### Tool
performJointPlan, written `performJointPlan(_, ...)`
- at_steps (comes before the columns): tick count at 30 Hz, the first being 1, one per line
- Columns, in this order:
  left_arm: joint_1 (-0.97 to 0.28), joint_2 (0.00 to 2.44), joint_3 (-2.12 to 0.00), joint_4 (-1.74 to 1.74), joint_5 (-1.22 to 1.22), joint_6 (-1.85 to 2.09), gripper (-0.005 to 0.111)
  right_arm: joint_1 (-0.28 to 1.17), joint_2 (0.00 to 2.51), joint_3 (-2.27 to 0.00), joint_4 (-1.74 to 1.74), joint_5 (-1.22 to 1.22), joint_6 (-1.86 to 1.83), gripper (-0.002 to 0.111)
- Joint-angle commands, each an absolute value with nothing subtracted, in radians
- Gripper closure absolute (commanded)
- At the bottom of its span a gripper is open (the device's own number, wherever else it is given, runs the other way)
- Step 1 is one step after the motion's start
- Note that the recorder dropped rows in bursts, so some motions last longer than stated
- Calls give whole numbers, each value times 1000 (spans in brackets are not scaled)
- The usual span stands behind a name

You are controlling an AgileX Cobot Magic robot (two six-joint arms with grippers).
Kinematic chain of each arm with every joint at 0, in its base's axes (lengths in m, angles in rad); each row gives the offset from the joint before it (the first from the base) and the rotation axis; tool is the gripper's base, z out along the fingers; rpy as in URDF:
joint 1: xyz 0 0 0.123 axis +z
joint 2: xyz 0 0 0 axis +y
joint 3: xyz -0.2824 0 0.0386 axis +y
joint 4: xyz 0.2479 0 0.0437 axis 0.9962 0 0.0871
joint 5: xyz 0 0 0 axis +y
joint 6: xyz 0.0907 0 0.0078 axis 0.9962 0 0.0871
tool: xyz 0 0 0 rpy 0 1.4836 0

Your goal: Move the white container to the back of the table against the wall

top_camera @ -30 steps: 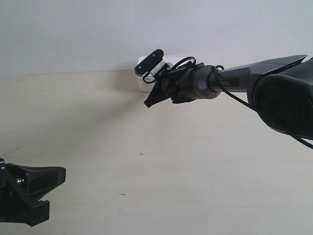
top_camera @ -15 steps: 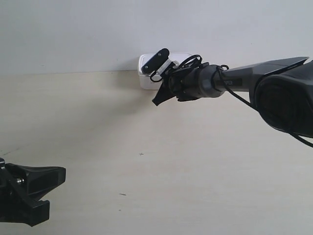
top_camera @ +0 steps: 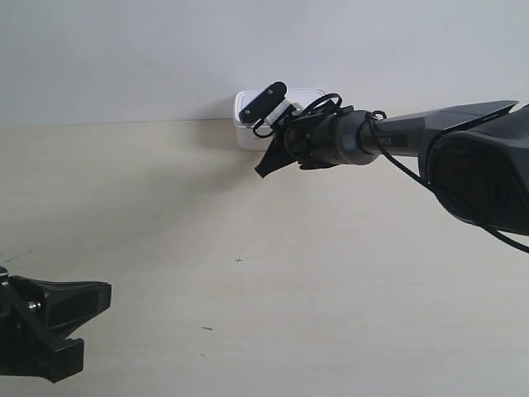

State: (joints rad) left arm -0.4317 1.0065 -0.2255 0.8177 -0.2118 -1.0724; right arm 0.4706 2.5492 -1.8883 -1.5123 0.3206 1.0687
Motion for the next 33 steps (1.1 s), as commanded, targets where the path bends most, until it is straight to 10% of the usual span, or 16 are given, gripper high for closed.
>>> performJointPlan(1, -429, 999, -222, 809, -215, -1068, 107, 463, 2549, -1903, -1531, 316, 1064, 108)
performJointPlan(33, -429, 999, -222, 809, -215, -1052, 107, 505, 2530, -1901, -1256, 358, 804, 108)
